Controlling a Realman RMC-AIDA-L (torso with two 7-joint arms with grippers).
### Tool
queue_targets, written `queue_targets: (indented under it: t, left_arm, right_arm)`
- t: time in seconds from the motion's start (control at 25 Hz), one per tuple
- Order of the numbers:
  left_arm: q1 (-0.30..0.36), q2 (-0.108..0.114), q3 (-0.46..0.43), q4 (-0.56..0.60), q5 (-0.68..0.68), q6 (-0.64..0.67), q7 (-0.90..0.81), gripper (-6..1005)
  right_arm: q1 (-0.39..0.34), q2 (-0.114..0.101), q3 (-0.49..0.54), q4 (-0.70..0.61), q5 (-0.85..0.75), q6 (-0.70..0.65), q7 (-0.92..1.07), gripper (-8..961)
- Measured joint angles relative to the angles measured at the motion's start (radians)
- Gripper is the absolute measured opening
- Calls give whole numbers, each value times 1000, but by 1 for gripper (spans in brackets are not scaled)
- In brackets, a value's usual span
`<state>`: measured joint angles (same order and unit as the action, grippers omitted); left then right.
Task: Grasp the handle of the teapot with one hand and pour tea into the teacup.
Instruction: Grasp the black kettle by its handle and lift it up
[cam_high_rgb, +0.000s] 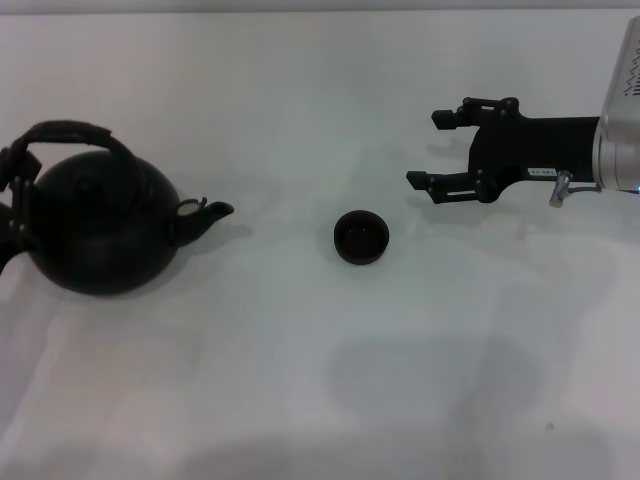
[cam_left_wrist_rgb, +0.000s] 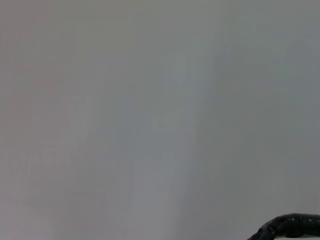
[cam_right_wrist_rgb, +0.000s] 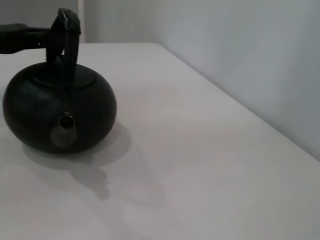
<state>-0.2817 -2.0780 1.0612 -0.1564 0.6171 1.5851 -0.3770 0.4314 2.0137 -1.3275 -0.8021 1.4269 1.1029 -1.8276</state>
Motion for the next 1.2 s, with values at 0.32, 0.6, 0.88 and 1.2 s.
queue_targets:
  t: [0.32, 0.6, 0.88, 1.2]
  left_arm:
    - [-57, 40, 59, 66, 5, -68, -78, 146]
    - [-49, 66, 184, 285, 30, -242, -194, 146]
    - [-26, 79, 197, 558, 224, -414, -431, 147]
    - [70, 43, 195, 992, 561, -603, -757, 146]
  right_arm:
    - [-26, 1, 0, 0, 32, 5, -20, 860]
    - [-52, -1, 1, 4, 99, 3, -72, 860]
    - [-70, -4, 18, 18, 145, 0, -115, 860]
    - [-95, -6, 79, 43, 225, 18, -175, 860]
